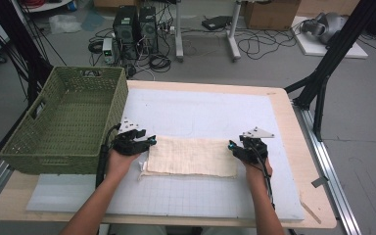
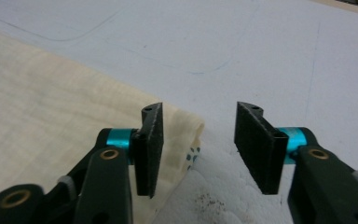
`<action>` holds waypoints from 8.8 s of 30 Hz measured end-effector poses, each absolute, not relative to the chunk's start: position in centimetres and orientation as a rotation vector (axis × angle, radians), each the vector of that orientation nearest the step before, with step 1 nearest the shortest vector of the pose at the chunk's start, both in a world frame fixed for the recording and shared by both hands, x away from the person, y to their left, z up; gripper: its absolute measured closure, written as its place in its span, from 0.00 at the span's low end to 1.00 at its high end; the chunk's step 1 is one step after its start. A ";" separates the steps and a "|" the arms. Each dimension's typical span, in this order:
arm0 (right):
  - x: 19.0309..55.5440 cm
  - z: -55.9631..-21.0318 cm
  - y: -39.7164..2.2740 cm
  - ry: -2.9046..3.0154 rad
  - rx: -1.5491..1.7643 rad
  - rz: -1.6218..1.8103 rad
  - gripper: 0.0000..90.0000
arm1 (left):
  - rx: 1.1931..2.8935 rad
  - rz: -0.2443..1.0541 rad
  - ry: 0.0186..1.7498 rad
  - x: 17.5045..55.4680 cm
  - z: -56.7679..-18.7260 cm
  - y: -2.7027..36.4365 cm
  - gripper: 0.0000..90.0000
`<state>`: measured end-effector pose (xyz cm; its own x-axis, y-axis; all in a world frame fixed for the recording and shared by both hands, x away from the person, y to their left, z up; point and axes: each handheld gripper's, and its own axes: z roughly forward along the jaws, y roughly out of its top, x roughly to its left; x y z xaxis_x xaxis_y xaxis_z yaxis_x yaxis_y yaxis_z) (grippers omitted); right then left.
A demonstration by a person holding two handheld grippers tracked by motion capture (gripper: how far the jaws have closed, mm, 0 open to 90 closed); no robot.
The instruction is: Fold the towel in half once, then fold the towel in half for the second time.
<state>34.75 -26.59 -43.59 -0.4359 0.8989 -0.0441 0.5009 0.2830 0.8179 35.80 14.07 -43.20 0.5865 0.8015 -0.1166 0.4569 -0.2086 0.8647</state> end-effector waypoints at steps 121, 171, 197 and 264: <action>25.1 -41.7 -30.9 2.042 1.143 1.181 0.12 | 1.756 0.410 0.929 36.6 -39.2 13.5 0.28; 33.4 -41.3 -28.5 2.182 1.168 1.197 0.24 | 1.978 0.308 1.032 38.7 -45.0 13.0 0.93; 39.0 -43.8 -26.4 2.448 1.122 1.034 0.95 | 1.894 0.299 1.054 38.6 -44.9 13.9 0.95; 26.6 -43.7 -27.5 2.309 0.766 1.152 0.95 | 1.746 0.338 0.903 30.2 -42.6 16.3 0.49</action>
<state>26.63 -27.53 -43.70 -0.7464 0.6503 -0.1417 0.2779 0.4980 0.8214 30.25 16.25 -42.63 0.6702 0.7139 -0.2030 0.4048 -0.1223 0.9062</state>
